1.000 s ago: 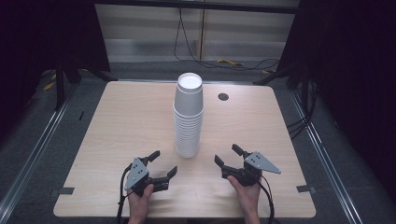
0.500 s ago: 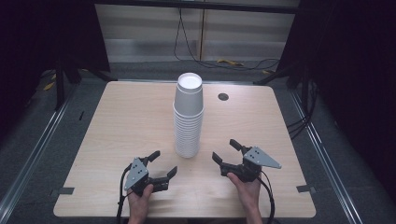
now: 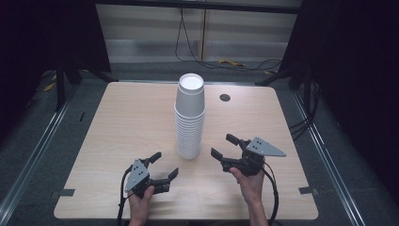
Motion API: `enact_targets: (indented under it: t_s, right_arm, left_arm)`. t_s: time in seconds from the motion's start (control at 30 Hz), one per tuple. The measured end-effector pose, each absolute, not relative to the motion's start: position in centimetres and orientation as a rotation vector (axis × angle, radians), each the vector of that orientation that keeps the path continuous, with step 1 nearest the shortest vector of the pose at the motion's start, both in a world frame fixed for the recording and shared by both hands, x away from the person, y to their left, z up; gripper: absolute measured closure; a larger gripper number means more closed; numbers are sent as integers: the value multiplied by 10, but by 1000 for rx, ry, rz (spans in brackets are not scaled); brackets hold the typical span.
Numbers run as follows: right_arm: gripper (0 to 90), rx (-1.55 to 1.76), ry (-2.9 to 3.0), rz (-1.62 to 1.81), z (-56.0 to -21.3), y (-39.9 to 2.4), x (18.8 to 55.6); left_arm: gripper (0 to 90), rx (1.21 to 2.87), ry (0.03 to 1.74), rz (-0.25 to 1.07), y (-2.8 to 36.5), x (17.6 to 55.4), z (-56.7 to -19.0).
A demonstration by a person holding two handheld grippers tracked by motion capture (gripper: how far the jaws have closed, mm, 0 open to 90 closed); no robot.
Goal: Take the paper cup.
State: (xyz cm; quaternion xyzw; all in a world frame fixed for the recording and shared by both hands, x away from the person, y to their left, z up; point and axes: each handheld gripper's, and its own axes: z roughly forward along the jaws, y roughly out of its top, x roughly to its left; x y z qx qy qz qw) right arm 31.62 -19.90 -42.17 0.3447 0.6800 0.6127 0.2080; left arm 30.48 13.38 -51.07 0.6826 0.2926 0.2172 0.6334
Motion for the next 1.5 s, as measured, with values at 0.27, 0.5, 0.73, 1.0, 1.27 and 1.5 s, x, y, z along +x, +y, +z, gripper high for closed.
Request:
enact_targets:
  t_s: [0.27, 0.5, 0.73, 1.0, 1.27, 1.5]
  right_arm:
    - [145, 917, 1886, 1716, -399, -195, 324]
    - [164, 858, 1939, 1754, -375, -190, 339]
    - [170, 823, 1998, 1741, -356, -183, 353]
    - [182, 776, 2004, 1717, -341, -179, 360]
    - [177, 747, 2027, 1740, -324, -174, 369]
    - [175, 724, 2072, 1724, -312, -169, 378]
  left_arm:
    - [155, 1552, 673, 500, 133, 304, -511]
    - [156, 1553, 670, 495, 133, 304, -511]
    - [157, 1561, 660, 509, 133, 304, -511]
    - [158, 1556, 662, 497, 133, 304, -511]
    - [158, 1562, 655, 506, 134, 304, -511]
    - [158, 1558, 659, 499, 133, 304, -511]
